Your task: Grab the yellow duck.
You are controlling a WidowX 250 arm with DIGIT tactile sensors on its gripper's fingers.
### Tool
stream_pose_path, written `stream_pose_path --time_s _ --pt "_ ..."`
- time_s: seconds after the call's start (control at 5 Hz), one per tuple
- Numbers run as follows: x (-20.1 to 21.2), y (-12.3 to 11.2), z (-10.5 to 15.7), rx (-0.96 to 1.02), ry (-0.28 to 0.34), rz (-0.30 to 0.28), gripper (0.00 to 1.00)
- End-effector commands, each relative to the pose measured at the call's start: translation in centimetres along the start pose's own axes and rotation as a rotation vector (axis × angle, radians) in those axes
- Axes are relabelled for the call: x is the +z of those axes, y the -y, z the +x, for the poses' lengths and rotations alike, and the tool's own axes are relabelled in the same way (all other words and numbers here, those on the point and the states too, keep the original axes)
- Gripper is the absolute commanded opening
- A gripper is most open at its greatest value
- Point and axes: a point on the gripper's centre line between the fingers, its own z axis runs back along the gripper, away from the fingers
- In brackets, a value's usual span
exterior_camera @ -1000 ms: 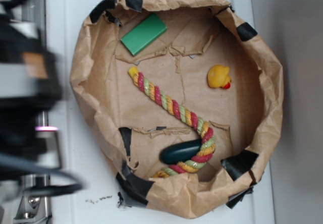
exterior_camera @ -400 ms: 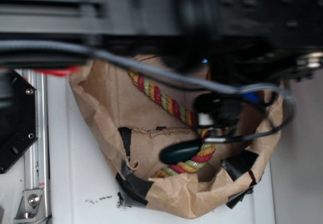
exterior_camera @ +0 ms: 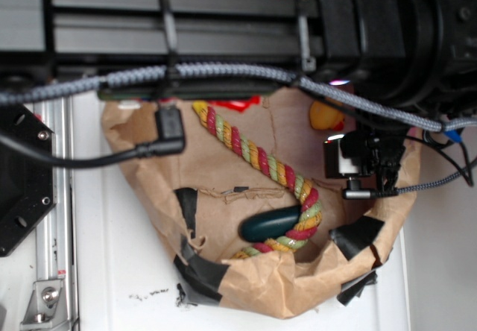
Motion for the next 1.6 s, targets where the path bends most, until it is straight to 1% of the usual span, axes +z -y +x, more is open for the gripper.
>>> stream_pose_path --time_s 0.0,0.2,0.4,0.6,0.8,1.0,1.2,1.4 --pt "1.8 -0.5 0.9 0.014 0.09 0.006 1.0" --pt "0.4 -0.2 -3.6 0.099 0.04 -0.105 1.0" --pt "-1.5 -0.7 -7.2 0.036 0.221 -0.086 1.0" --pt "-2.7 -1.1 -8.2 -0.001 0.424 -0.09 1.0" --pt "-3.6 -0.6 -6.1 0.019 0.538 -0.002 1.0" --pt "-4.2 -0.3 -3.5 0.02 0.513 0.039 1.0" --pt "-3.5 -0.2 -2.3 0.033 0.52 0.048 1.0" --pt "-3.8 -0.7 -0.7 0.049 0.515 0.051 1.0"
